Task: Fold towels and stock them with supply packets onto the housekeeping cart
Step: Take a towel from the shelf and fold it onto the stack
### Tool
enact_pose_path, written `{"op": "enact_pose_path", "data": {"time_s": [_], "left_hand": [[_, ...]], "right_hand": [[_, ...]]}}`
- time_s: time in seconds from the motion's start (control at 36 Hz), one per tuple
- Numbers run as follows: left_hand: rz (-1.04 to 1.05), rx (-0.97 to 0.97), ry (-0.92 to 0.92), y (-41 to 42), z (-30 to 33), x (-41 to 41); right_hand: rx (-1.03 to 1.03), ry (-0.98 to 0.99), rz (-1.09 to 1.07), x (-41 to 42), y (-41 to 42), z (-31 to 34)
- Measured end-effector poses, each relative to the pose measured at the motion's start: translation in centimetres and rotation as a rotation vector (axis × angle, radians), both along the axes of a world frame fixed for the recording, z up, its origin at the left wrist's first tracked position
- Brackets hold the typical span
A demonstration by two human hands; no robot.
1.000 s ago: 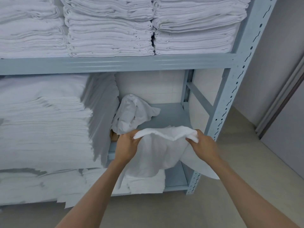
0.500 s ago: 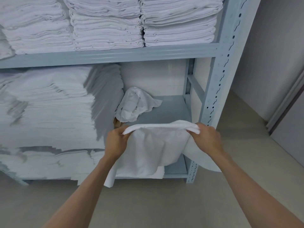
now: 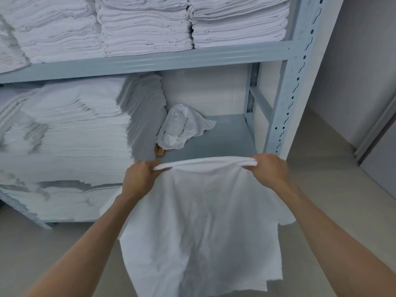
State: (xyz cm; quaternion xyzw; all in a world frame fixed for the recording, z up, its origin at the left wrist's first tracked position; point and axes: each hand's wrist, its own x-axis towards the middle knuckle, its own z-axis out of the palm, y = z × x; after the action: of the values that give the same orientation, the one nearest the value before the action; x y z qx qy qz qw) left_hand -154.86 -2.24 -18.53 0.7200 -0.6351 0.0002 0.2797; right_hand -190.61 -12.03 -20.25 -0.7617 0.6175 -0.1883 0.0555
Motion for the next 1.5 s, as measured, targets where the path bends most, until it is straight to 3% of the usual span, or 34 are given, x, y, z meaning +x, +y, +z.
{"op": "enact_pose_path", "data": {"time_s": [0.42,0.64,0.83,1.08,1.19,1.36,1.44,1.5], "left_hand": [[0.012,0.248,0.071,-4.3,-6.1,9.2],[-0.036,0.161,0.326,-9.4,-6.3,10.4],[-0.135,0.025,0.269,-12.3,-4.3,11.8],[-0.013,-0.028,0.207,-14.4,1.3,12.6],[0.0,0.044,0.204,-15.0,3.0,12.9],[-0.095,0.223,0.5,-14.3,3.0,13.7],[-0.049,0.223,0.652,-13.8,2.7,12.6],[0.02,0.24,0.713,-14.4,1.9,10.6]], "right_hand": [[-0.003,0.228,-0.038,6.5,-2.3,3.4],[-0.058,0.236,-0.194,6.9,-2.8,4.3],[-0.149,0.259,-0.275,7.2,-3.6,4.1],[-0.167,0.232,-0.297,4.7,-6.8,5.5],[-0.046,0.104,-0.226,4.2,-8.4,5.5],[0.17,-0.359,-0.102,3.8,-9.6,5.0],[0.14,-0.478,-0.19,4.7,-10.5,3.9],[0.151,-0.434,-0.298,6.1,-11.4,2.9]]}}
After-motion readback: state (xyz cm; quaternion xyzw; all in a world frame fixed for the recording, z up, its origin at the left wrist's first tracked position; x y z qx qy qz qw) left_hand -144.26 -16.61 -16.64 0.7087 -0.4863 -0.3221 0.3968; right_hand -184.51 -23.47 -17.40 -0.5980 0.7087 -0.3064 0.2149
